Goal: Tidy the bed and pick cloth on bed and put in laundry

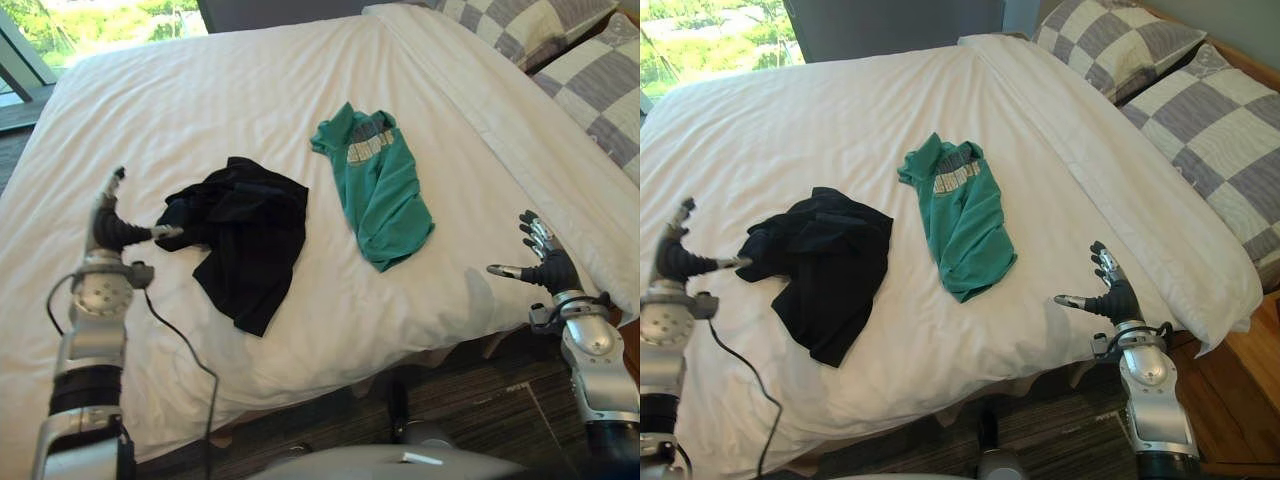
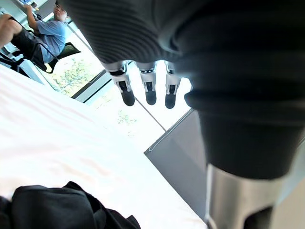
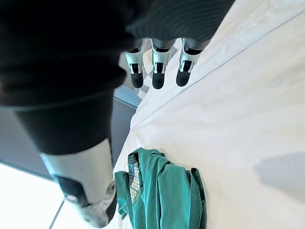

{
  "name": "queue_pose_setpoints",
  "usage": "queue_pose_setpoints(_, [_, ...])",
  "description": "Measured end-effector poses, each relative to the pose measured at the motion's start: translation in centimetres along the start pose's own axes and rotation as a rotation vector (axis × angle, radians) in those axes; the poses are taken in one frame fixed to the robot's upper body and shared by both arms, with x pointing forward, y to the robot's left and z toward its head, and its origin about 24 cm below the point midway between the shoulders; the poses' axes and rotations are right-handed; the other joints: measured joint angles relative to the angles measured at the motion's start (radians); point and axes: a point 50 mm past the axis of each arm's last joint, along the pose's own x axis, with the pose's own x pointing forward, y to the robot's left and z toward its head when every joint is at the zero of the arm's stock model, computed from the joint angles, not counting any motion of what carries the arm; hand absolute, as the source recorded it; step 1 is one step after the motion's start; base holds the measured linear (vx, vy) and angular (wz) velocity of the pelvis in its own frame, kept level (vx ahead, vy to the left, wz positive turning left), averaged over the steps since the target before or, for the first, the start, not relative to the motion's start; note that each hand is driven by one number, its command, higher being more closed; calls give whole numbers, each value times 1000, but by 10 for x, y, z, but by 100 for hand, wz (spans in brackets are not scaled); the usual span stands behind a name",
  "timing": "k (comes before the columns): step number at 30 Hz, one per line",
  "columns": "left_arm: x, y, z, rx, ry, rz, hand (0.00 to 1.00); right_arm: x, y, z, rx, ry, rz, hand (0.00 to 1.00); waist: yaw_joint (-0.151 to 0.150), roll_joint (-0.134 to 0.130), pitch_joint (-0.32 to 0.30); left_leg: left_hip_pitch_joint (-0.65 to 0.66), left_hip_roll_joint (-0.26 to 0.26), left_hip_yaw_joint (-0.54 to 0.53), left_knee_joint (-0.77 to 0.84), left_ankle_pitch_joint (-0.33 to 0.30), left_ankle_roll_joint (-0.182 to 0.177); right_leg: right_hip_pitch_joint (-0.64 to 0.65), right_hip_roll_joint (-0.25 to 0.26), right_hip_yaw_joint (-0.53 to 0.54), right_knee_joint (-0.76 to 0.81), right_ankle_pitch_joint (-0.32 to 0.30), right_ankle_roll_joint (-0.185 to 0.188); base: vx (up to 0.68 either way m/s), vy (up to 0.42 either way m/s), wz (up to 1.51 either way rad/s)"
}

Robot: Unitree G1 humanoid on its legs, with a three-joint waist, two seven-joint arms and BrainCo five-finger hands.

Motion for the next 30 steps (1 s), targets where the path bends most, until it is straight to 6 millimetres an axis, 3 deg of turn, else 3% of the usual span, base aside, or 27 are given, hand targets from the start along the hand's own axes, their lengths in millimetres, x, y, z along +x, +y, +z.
queue_pose_setpoints(6, [6,1,-10,-7,39,15,0,7,2,9,-3,-42,21,0,0,0,44,-36,-9,18,7,2,5,-44,-6,28,5,15,-2,-29,-7,-8])
queue_pose_setpoints(11, [39,-9,35,-47,-92,72,0,26,0,41,-12,-171,15,0,-10,10,131,-112,-17,37,19,19,7,-120,-19,42,6,38,-2,-26,-12,-2])
queue_pose_setpoints(16, [72,-9,92,-54,-187,158,0,34,-9,97,18,-413,-23,0,-35,10,249,-232,-10,53,52,29,3,-235,-17,58,7,62,-10,-9,-32,-2])
queue_pose_setpoints(20, [81,-13,107,-22,-180,149,0,27,-15,117,9,-500,-36,0,-45,14,294,-248,3,86,55,27,-4,-262,-2,75,8,62,-15,42,-21,-16])
queue_pose_setpoints(24, [92,-14,129,-9,-168,128,0,23,-19,136,18,-599,-55,0,-53,13,306,-313,14,113,85,24,-8,-367,5,87,89,42,-26,22,-7,-8])
queue_pose_setpoints(28, [93,-24,112,27,-39,-6,0,18,-20,149,25,-658,-76,0,-55,13,340,-329,17,130,103,21,-12,-401,5,104,136,4,-24,9,-25,-3])
queue_pose_setpoints(29, [94,-23,112,14,-29,-48,100,18,-19,149,24,-657,-79,0,-54,14,343,-333,23,131,110,17,-15,-403,8,103,138,1,-24,5,-40,1])
queue_pose_setpoints(30, [95,-21,111,3,-24,-66,100,18,-19,150,26,-659,-81,0,-54,14,343,-332,25,133,110,17,-14,-403,10,103,138,1,-24,-3,-45,-2])
